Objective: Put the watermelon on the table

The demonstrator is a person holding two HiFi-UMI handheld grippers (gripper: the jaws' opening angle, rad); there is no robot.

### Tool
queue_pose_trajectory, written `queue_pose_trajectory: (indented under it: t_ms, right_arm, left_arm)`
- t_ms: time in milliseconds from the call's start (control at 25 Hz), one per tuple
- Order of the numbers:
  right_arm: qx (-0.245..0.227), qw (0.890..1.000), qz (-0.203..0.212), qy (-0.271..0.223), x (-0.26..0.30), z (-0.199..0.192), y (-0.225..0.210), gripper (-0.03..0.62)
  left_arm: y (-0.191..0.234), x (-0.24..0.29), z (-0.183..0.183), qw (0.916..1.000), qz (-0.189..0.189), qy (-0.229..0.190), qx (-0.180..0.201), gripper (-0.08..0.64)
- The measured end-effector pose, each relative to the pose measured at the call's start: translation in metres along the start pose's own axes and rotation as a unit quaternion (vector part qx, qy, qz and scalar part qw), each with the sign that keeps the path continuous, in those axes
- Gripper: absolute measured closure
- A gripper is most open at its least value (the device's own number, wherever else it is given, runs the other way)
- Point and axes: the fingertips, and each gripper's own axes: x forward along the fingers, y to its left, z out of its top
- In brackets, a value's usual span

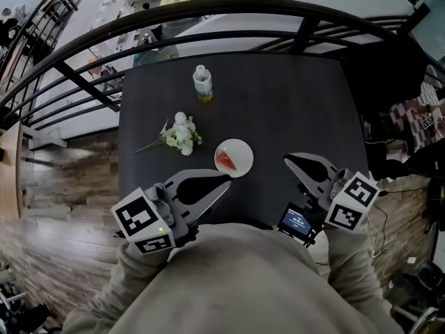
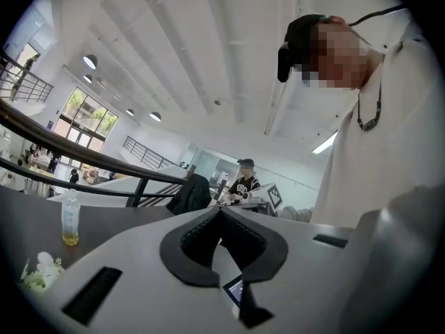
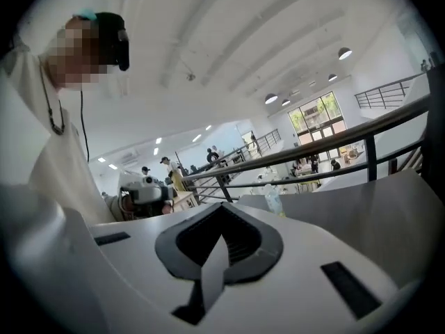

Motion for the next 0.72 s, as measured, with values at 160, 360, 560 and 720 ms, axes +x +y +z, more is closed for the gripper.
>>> queue_pose_trajectory:
  t_ms: [160, 360, 560, 720]
  right_arm:
    - [-0.026, 0.999, 0.005, -0.021, -0.006, 0.018, 0.018, 0.578]
    - [-0.038, 0.999, 0.002, -0.026, -0.005, 0.028, 0.017, 0.578]
    - [-0.040, 0.999, 0.003, -0.020, 0.003, 0.027, 0.016, 0.578]
    - [-0.041, 0.999, 0.009, -0.017, 0.005, 0.026, 0.019, 0.578]
  left_arm:
    - [-0.003, 0.005, 0.004, 0.9999, -0.011, -0.002, 0.002, 0.557]
    - [-0.003, 0.004, 0.007, 0.9998, -0.013, 0.008, 0.016, 0.557]
    - [0.021, -0.012, 0.013, 0.9996, 0.026, -0.007, 0.007, 0.557]
    - [0.013, -0.008, 0.007, 0.9999, 0.013, 0.004, 0.009, 0.557]
